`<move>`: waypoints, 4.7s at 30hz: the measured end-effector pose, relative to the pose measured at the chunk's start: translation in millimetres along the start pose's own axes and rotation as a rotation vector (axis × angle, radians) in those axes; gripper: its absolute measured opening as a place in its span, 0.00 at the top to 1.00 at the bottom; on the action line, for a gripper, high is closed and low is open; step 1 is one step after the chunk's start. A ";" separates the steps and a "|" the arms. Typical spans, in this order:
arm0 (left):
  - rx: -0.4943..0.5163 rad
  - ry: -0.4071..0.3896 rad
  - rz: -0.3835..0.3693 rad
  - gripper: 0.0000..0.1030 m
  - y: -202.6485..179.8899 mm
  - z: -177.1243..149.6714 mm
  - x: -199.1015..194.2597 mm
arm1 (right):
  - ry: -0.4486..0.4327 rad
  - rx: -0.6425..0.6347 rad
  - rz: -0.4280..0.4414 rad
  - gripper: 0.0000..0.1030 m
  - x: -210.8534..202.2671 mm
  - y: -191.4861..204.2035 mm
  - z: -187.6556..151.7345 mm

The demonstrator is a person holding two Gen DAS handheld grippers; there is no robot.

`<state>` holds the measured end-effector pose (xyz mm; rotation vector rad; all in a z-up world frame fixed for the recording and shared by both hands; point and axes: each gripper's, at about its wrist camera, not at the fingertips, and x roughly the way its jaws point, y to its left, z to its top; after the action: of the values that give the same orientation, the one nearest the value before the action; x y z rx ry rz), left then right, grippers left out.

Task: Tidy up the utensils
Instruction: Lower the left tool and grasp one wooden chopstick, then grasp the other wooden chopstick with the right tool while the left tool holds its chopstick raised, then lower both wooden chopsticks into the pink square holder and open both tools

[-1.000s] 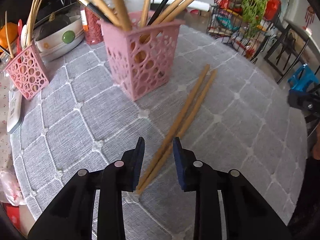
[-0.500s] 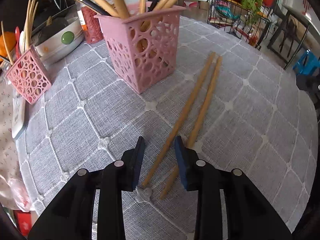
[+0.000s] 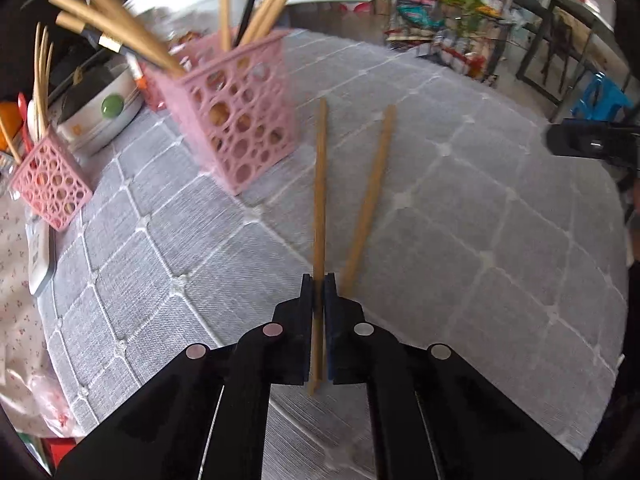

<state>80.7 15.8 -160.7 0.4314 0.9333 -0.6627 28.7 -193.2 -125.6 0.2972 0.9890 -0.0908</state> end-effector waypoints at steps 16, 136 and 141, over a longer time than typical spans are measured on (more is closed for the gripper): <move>-0.216 -0.590 0.088 0.96 17.5 -34.7 -231.9 | -0.023 0.005 0.121 0.08 2.0 49.7 -3.9; -0.530 -0.680 0.244 0.74 66.2 96.1 -180.8 | -0.437 -0.057 0.093 0.54 -78.1 42.9 97.7; -0.528 -0.708 0.260 0.67 53.0 78.6 -207.5 | -0.441 -0.056 0.090 0.52 -84.3 44.7 92.6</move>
<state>75.9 75.6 59.4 -0.1584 0.3361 -0.2694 66.6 -182.0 1.3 0.2552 0.5396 -0.0438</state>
